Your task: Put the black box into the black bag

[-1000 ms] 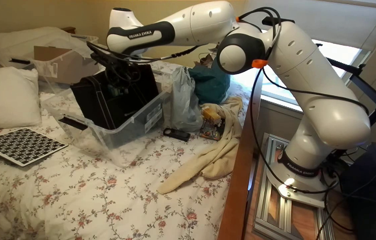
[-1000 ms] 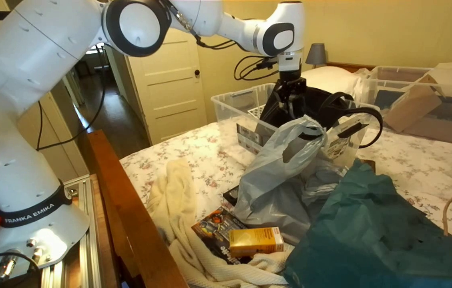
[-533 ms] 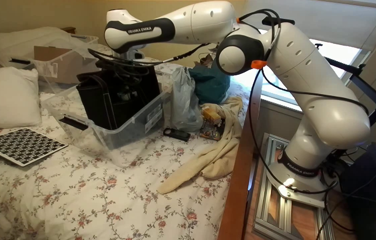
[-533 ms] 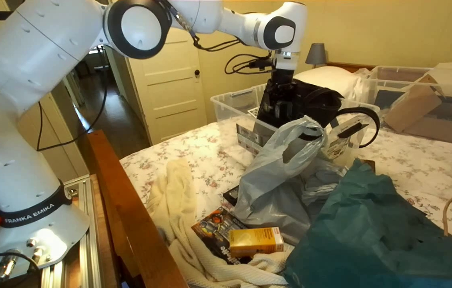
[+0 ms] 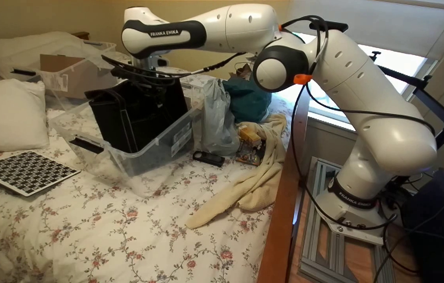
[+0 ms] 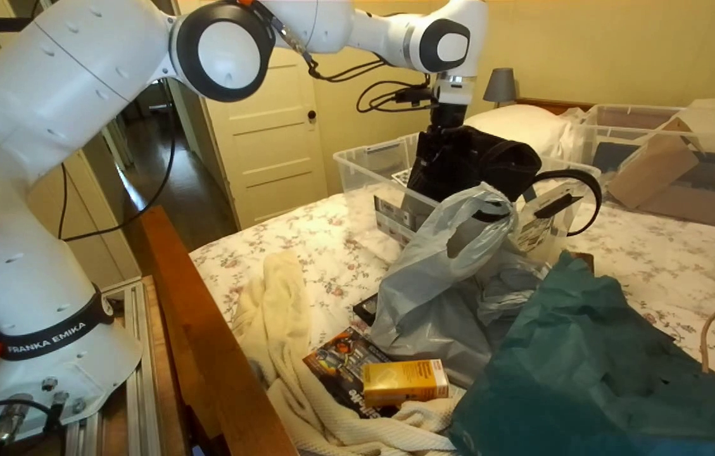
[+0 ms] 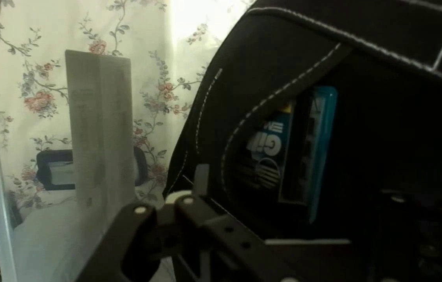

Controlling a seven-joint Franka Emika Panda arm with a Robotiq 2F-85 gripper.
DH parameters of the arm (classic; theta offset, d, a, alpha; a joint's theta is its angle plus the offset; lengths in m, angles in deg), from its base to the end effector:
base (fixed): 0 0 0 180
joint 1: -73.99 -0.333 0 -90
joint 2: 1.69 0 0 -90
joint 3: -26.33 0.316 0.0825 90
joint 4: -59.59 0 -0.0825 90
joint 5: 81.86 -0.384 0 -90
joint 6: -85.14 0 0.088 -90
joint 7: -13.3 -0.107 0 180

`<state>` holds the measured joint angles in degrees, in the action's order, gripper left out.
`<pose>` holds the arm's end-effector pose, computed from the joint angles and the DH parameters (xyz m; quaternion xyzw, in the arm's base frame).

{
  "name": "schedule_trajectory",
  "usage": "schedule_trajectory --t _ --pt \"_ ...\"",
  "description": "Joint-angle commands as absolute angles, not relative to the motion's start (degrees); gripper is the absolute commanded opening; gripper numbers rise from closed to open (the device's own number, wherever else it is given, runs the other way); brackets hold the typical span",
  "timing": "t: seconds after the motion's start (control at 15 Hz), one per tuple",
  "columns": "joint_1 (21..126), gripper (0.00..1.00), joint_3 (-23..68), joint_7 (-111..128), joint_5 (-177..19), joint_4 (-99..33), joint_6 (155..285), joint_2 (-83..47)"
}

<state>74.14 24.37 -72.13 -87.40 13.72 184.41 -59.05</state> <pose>0.7838 -0.0082 0.3139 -0.7199 0.6925 0.0475 0.0015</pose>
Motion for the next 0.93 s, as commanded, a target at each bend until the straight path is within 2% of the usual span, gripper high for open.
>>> schedule_trajectory --t 0.0,0.4,0.87 --pt "74.8 1.00 24.9 -73.7 -88.8 14.0 187.4 -57.2" --pt "74.4 1.00 24.6 -66.4 -86.2 8.5 194.3 -51.8" --pt "72.6 1.00 24.0 -47.5 -79.9 -6.5 200.1 -42.4"
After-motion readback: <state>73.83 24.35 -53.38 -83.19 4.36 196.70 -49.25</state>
